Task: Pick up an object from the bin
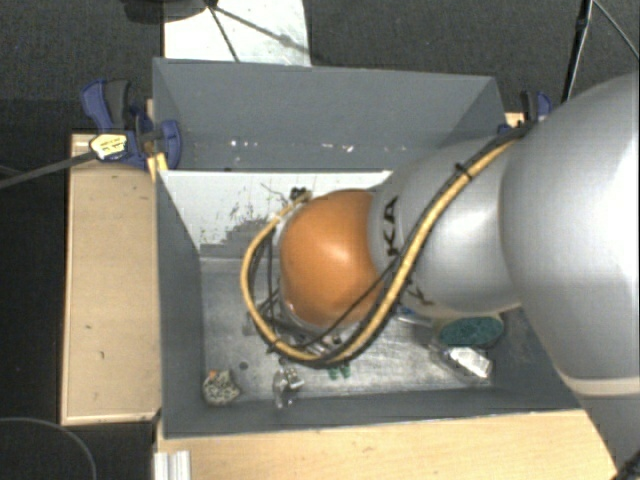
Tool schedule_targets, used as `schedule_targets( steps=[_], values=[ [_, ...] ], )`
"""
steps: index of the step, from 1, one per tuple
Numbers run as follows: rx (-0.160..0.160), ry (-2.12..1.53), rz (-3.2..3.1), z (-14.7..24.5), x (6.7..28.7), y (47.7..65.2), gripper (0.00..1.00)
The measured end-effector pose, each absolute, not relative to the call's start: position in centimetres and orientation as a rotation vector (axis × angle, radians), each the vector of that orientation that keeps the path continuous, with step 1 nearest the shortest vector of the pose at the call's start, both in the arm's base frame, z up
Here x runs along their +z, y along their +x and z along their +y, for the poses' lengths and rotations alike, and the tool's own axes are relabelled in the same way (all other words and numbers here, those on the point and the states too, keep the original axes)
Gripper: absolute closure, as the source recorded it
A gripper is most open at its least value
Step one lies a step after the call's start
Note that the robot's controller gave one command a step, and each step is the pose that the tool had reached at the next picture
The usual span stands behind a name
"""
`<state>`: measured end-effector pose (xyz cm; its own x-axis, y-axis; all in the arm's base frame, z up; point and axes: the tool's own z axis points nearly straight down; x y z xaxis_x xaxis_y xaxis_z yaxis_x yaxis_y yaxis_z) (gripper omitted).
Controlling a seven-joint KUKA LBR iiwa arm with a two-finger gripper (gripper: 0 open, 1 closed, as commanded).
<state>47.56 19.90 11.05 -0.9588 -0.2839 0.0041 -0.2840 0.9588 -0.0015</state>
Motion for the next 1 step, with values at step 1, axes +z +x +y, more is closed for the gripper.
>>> schedule_targets(
  steps=[1],
  values=[
    [0.002,0.879,-3.022,12.82,9.01,48.00,0.00]
  ],
)
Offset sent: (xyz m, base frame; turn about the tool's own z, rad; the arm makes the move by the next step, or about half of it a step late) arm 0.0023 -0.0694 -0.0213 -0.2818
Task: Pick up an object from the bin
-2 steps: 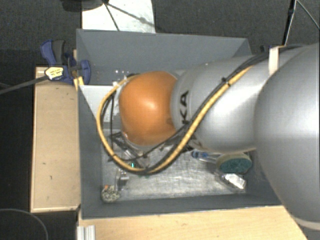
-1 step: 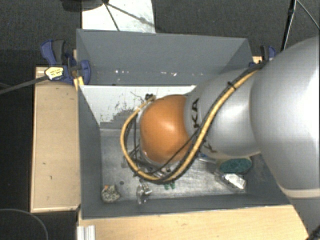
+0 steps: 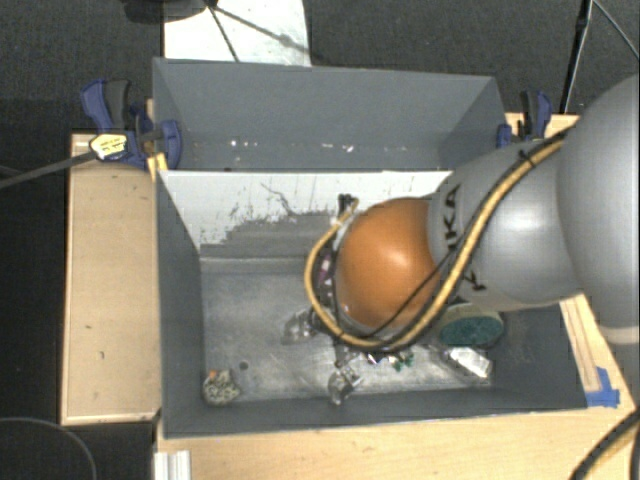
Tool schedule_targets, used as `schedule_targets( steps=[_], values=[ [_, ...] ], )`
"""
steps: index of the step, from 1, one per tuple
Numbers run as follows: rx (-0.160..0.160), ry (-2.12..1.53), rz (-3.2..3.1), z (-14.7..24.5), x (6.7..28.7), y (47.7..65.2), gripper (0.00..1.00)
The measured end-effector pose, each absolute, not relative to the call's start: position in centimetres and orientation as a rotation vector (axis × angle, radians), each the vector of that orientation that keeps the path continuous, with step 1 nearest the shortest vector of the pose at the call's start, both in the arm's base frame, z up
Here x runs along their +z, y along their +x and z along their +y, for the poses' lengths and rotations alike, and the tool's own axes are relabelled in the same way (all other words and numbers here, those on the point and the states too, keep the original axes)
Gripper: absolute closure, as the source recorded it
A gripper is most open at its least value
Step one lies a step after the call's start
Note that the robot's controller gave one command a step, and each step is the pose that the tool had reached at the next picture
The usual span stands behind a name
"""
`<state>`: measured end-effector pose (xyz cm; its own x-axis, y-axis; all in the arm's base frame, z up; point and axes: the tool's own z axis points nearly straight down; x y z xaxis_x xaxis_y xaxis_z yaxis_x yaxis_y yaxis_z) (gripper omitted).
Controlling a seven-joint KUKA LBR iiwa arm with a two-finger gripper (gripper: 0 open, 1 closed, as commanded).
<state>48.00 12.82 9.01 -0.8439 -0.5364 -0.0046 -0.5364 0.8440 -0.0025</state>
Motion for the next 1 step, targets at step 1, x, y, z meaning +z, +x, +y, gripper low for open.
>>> schedule_targets(
  steps=[1],
  values=[
    [-0.003,-1.441,2.788,6.34,7.54,50.57,0.00]
  ],
)
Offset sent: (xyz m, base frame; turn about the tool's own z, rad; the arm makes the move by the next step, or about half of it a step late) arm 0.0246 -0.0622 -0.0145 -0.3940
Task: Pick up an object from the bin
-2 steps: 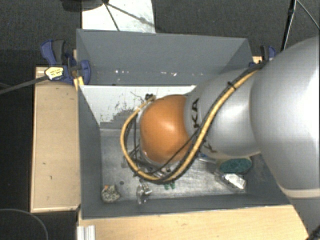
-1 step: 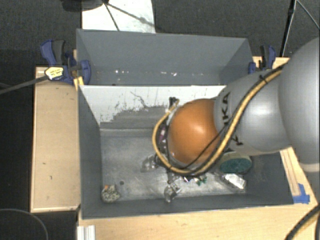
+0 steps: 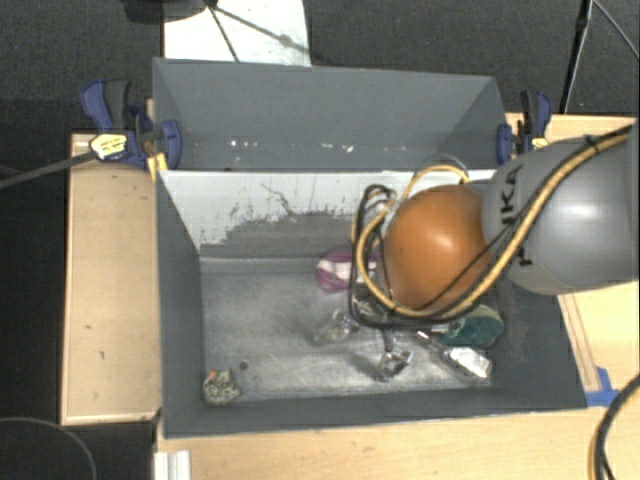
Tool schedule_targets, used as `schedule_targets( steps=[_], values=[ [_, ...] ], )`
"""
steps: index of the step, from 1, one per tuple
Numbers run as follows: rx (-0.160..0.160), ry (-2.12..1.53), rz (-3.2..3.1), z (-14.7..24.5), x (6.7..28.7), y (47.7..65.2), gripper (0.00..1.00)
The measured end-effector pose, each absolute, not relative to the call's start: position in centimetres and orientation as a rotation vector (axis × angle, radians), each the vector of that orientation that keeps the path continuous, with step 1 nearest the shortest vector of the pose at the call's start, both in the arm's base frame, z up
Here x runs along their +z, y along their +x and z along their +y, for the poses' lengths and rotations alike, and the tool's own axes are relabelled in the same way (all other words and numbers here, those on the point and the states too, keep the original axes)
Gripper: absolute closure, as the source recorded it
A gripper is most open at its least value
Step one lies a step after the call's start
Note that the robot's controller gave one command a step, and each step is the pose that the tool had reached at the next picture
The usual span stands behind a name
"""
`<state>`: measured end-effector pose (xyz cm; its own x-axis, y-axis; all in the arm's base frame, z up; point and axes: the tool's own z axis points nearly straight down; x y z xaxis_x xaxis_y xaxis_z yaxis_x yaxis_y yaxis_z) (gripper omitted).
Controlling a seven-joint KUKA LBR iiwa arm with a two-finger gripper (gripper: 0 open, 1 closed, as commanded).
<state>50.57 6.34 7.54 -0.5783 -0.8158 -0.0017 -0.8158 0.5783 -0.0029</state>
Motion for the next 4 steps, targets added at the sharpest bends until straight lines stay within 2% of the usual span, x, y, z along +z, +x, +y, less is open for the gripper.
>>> schedule_targets(
  steps=[1,2,3,4],
  values=[
    [-0.007,-1.509,2.749,-0.4,13.0,51.6,0.00],
    [0.003,-1.655,2.675,-7.3,8.3,49.7,0.00],
    [0.004,-1.272,2.862,-0.6,8.8,55.5,0.00],
    [0.008,-1.181,2.920,-6.4,7.8,57.0,0.00]
  ],
)
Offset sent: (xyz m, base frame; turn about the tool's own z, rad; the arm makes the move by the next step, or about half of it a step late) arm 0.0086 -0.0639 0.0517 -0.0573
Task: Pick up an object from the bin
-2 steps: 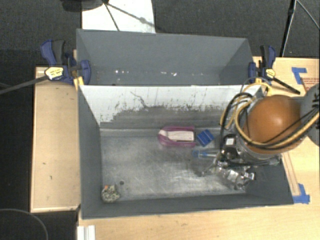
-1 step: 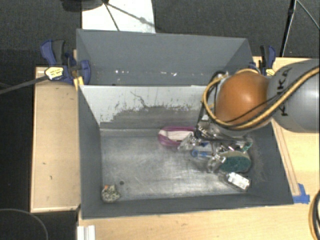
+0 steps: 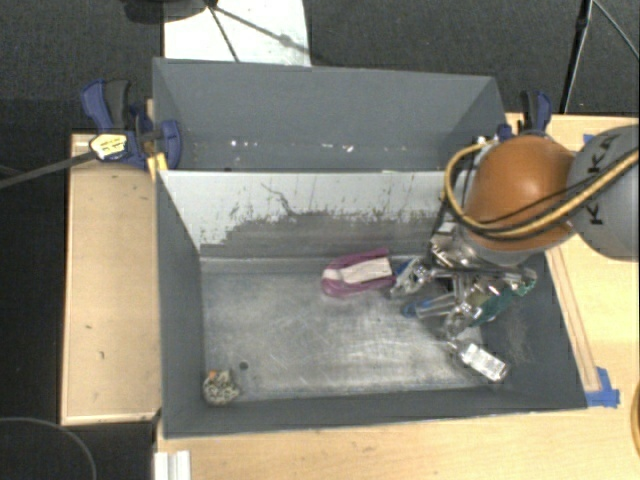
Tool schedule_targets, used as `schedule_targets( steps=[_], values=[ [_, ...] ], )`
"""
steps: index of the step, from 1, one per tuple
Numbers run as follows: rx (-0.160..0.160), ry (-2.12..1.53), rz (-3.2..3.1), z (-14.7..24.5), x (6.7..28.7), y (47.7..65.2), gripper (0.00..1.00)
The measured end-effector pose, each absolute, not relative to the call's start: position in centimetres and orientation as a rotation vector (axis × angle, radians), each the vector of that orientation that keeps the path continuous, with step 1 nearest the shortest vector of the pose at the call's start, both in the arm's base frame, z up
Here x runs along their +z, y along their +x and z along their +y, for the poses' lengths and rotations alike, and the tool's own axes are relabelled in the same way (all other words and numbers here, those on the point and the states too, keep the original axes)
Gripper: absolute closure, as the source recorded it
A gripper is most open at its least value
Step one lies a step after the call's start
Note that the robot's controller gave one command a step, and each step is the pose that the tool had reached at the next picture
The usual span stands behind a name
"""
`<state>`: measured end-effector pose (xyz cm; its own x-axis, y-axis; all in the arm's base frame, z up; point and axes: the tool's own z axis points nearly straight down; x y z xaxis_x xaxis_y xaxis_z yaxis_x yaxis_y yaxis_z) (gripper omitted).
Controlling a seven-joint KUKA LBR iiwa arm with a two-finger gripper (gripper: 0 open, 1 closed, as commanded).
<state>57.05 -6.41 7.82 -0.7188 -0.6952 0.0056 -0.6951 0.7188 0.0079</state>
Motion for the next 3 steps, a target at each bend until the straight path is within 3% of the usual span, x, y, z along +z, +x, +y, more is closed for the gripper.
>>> schedule_targets(
  steps=[1,2,3],
  values=[
    [-0.016,1.351,-2.833,-13.0,7.6,58.1,0.00],
    [-0.006,1.350,-2.833,-13.1,7.8,58.2,1.00],
    [0.008,1.324,-2.859,-12.6,19.9,57.6,1.00]
  ],
)
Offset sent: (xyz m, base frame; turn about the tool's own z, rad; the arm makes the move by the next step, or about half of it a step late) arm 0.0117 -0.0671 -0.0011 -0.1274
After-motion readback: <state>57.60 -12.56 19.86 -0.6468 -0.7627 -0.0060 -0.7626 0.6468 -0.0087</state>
